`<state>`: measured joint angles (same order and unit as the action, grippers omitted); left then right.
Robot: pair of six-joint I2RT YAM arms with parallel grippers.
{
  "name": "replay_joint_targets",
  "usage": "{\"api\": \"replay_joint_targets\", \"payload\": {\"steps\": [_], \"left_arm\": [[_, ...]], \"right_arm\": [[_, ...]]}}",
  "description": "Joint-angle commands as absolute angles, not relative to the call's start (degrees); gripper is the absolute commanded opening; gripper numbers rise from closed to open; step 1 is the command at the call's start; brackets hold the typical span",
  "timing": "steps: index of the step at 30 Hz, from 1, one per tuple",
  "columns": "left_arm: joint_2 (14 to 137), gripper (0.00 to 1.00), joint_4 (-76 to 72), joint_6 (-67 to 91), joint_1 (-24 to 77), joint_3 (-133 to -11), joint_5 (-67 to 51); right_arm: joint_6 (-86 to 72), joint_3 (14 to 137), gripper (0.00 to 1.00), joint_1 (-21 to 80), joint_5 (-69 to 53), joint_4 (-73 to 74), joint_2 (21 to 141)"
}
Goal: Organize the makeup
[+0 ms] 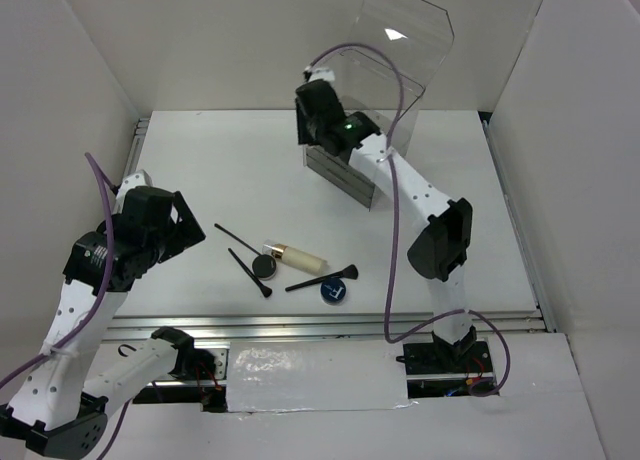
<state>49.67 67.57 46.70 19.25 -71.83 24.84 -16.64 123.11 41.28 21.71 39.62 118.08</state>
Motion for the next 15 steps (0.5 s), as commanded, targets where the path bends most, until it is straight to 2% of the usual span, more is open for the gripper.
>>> {"api": "replay_joint_targets", "payload": {"steps": [1,9,15], "left_arm": [[49.7,0.99,67.8,46.5,18.9,-73.2,26.1],[50.0,0.98,68.0,46.3,19.0,-73.2,26.2],[49.8,0.98,68.3,46.1,19.0,-72.8,26.0]], "right_arm": [[-14.9,130.7,0.0,36.9,24.6,40.6,113.9],[-14.1,134.5,0.0,31.2,26.0,39.1,117.2],[-14.1,134.1,0.0,28.1,22.8,37.4,119.6]]}}
